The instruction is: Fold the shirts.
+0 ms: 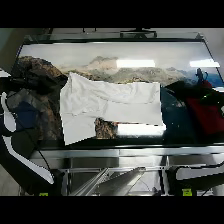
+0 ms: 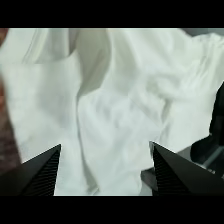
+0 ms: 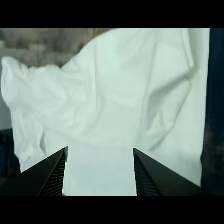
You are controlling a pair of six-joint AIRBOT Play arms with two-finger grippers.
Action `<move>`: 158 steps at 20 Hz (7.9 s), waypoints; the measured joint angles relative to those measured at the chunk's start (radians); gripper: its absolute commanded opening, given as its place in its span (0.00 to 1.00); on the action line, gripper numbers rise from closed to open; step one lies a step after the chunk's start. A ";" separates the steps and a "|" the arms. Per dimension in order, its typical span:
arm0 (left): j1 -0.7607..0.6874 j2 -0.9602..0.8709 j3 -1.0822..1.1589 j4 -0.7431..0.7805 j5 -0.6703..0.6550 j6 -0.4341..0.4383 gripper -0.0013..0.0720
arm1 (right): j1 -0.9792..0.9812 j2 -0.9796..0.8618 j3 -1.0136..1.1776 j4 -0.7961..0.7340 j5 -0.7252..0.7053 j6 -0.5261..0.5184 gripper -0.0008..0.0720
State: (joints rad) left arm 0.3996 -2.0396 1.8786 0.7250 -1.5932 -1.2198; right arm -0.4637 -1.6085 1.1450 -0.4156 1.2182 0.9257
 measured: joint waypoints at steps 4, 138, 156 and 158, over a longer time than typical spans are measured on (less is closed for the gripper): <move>0.014 0.028 -0.103 0.177 -0.044 -0.056 0.83 | -0.051 -0.006 -0.036 -0.087 0.137 0.009 0.59; -0.003 0.148 -0.314 0.044 -0.019 0.062 0.21 | -0.104 0.082 0.024 -0.290 0.066 0.077 0.45; 0.117 0.825 -1.244 0.281 0.251 0.063 0.33 | 0.012 0.197 -0.490 -0.374 -0.069 0.058 0.69; 0.117 0.845 -1.291 0.300 0.293 0.049 0.33 | 0.050 0.185 -0.492 -0.356 -0.080 0.049 0.69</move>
State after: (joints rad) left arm 0.5171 -1.1946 0.5877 1.0252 -1.2999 -1.1709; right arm -0.4133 -1.4231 0.6533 -0.7719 1.1378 0.9749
